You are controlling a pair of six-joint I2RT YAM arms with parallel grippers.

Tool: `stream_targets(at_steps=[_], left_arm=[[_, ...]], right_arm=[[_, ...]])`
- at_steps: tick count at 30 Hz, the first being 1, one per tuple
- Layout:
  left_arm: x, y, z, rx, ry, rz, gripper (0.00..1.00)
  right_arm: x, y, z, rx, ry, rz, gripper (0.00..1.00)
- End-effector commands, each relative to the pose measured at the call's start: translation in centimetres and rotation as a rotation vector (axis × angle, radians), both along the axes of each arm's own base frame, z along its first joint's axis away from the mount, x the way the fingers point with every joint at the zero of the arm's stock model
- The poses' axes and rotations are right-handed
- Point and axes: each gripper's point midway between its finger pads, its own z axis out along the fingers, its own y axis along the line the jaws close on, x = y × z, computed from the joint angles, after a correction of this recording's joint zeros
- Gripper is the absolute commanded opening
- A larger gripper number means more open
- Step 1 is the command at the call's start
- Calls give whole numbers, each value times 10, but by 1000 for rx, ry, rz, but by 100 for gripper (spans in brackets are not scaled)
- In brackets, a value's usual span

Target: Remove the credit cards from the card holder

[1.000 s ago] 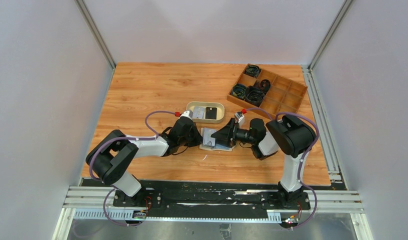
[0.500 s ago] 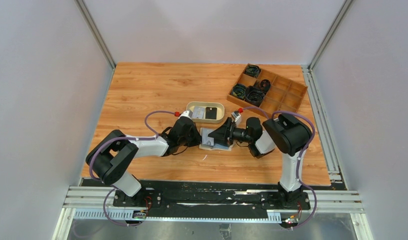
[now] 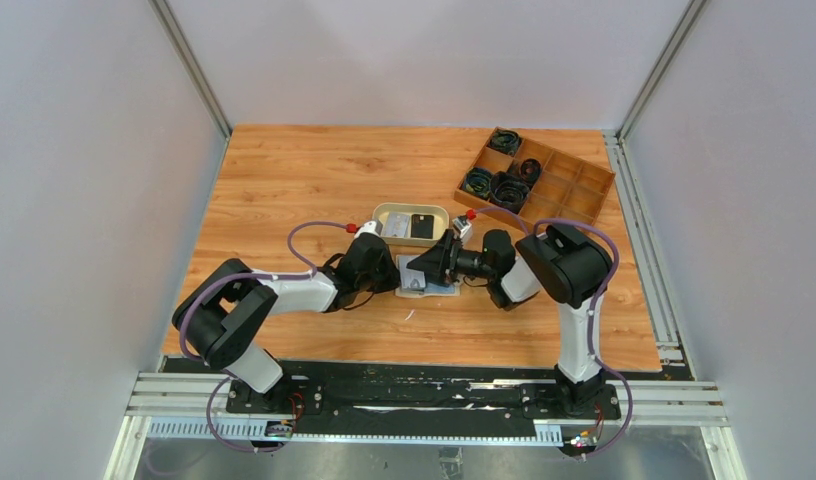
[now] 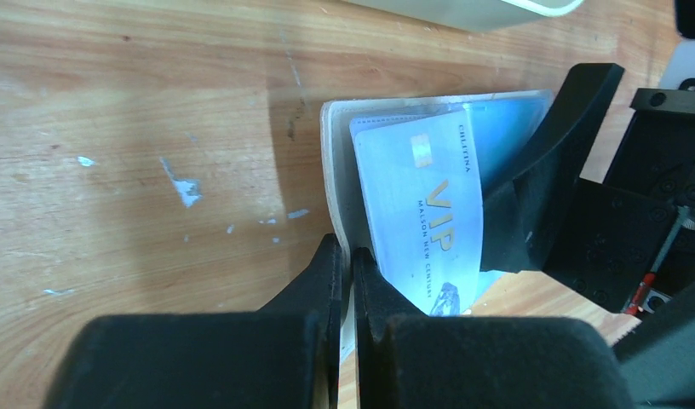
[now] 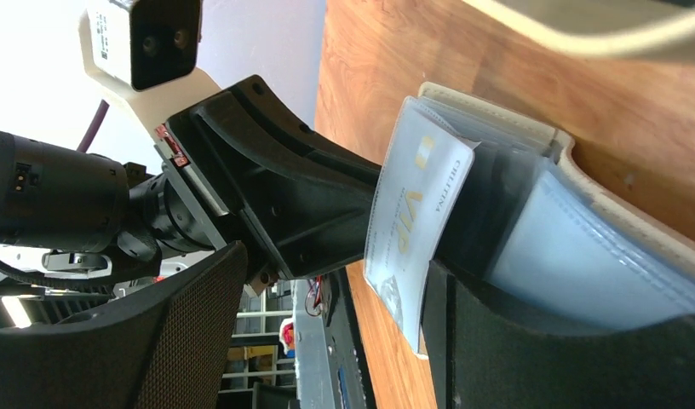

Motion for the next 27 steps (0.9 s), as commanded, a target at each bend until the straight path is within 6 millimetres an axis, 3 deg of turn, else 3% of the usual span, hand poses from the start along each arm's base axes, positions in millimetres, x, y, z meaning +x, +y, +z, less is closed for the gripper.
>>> stream_targets(at_steps=[1,9,27], left_arm=[[-19,13,-30,105,80,-35,0],[-20,16,-29,108,77,-30,0],[-21,19,-28,117,75,-24,0]], right_arm=[[-10,26,28,81,-103,91,74],[-15,27,24,72,-82,107,71],[-8,-15,5,34,-34,39,63]])
